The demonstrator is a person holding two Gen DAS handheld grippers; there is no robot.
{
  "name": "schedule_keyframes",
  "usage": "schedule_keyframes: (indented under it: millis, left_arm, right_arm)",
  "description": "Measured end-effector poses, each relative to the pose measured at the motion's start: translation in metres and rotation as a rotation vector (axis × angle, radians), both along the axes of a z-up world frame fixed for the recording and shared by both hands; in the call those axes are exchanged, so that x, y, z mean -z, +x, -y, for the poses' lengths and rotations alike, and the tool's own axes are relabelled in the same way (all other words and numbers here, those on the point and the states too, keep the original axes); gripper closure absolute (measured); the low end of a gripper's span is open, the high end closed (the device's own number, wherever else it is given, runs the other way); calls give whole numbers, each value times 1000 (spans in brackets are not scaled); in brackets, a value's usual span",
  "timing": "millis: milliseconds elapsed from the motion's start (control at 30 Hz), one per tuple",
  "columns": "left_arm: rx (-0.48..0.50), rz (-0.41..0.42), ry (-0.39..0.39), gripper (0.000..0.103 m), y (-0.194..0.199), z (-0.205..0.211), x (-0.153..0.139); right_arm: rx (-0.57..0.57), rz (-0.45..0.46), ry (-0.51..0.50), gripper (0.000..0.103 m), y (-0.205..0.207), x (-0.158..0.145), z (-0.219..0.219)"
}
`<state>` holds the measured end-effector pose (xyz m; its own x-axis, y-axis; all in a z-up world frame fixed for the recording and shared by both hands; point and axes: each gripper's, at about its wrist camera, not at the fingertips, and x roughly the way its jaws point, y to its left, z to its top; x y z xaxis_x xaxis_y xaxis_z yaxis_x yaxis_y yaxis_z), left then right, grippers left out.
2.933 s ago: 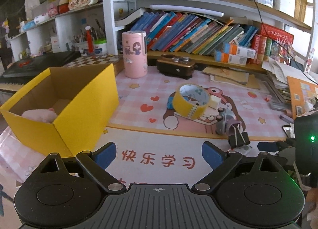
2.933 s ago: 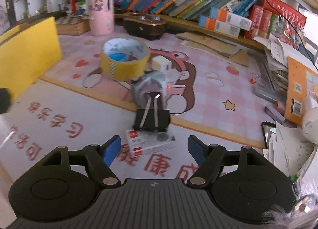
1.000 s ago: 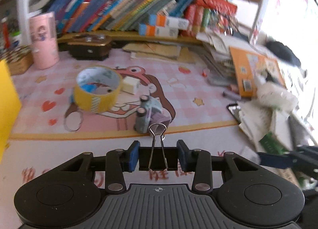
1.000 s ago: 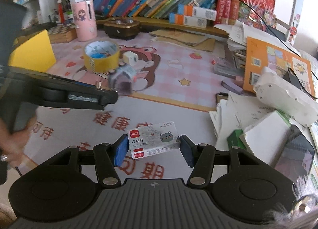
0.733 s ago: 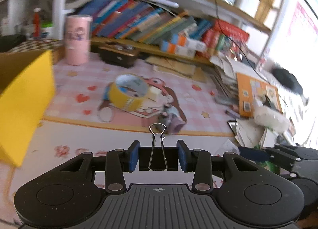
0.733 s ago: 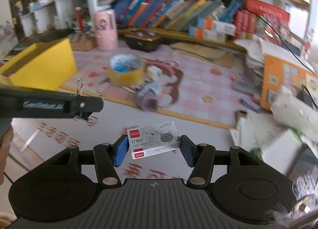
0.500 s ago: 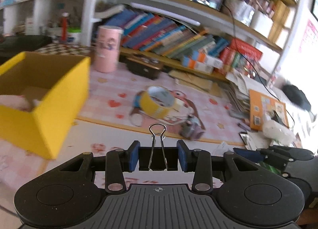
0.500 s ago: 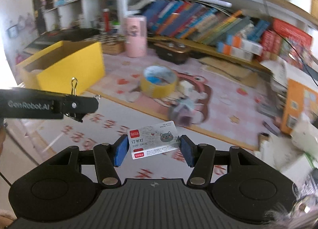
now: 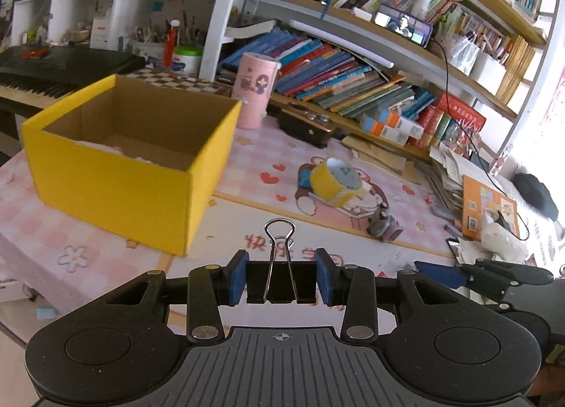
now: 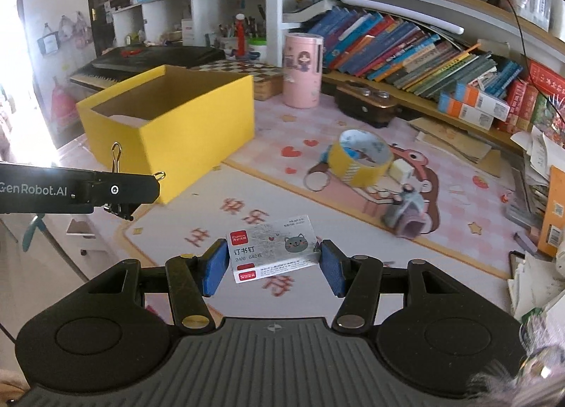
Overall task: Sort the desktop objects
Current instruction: 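Carry the binder clip with the left gripper while the right gripper carries the staple box toward the yellow box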
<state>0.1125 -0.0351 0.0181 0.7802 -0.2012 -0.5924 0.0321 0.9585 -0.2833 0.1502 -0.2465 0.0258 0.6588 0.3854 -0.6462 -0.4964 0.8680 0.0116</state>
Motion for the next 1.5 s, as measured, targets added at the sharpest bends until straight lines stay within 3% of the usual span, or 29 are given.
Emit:
schedule_keyframes:
  millis: [533,833,1500]
  left_arm:
    - [50,-6,-45,65,-58,-89,6]
    - [25,-14,-65,65,-89,-134,12]
    - [-64,0,-87,65,-119,-190,12]
  right_arm:
    - [25,2,-42,50,-76,1,-92]
    - [16,-12,-49,50,-112,7,-137]
    - [-75,-15,-67,50,-131,4,-198]
